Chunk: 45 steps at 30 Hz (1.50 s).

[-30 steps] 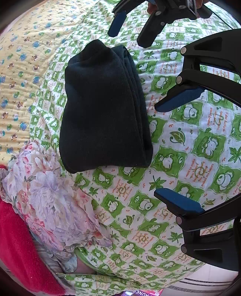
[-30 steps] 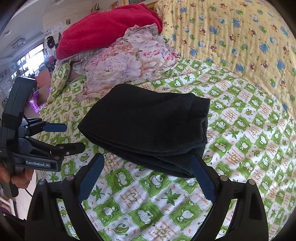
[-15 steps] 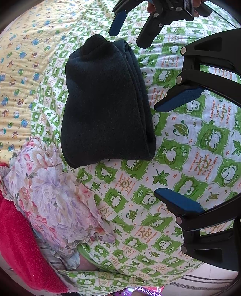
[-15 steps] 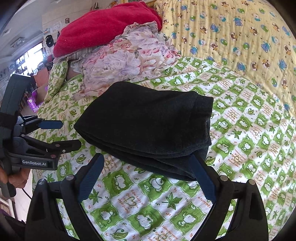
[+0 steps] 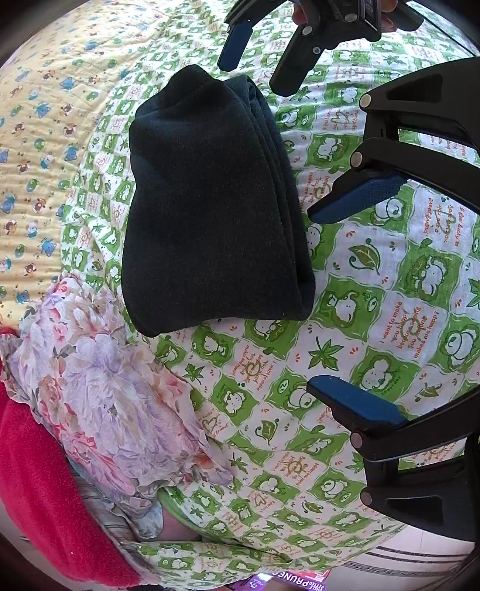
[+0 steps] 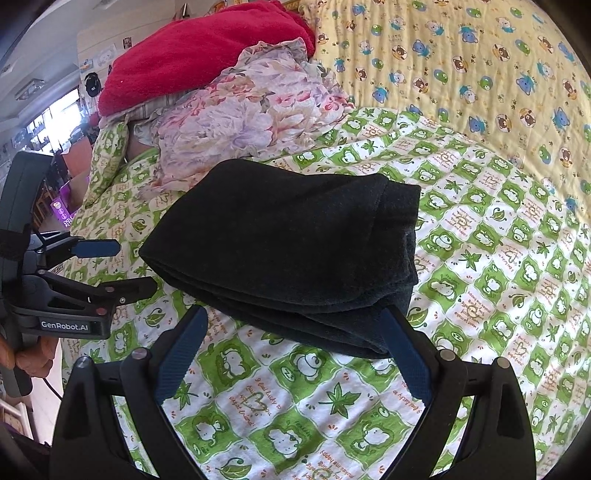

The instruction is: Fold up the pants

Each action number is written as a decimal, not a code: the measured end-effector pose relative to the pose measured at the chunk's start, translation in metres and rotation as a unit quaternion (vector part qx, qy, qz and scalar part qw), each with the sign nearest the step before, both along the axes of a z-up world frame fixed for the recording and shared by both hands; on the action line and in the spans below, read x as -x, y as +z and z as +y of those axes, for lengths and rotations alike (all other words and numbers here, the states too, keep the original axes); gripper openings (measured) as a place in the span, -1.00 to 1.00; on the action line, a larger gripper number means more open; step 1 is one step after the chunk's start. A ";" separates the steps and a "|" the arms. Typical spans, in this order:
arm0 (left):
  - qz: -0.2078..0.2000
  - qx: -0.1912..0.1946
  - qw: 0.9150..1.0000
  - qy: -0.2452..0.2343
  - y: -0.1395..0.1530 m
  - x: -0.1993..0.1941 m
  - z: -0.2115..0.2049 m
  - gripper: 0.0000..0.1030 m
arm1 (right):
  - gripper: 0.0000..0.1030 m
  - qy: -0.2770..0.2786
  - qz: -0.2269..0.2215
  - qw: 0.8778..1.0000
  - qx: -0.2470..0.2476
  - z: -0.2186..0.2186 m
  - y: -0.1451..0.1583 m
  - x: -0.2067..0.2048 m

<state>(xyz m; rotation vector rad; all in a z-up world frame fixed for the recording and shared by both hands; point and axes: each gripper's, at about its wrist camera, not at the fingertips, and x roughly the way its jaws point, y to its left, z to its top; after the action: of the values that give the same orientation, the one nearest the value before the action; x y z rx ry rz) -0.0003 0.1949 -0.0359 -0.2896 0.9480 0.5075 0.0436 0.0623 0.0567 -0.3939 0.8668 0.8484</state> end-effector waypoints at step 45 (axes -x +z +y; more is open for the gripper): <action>-0.021 -0.022 0.999 -0.016 0.008 -0.004 0.001 0.65 | 0.84 -0.005 -0.004 1.000 -0.017 0.005 0.010 0.000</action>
<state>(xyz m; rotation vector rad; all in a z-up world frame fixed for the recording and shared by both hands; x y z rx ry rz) 0.0041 0.1960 -0.0281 -0.2431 0.8982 0.4903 0.0435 0.0675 0.0665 -0.3630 0.8448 0.8511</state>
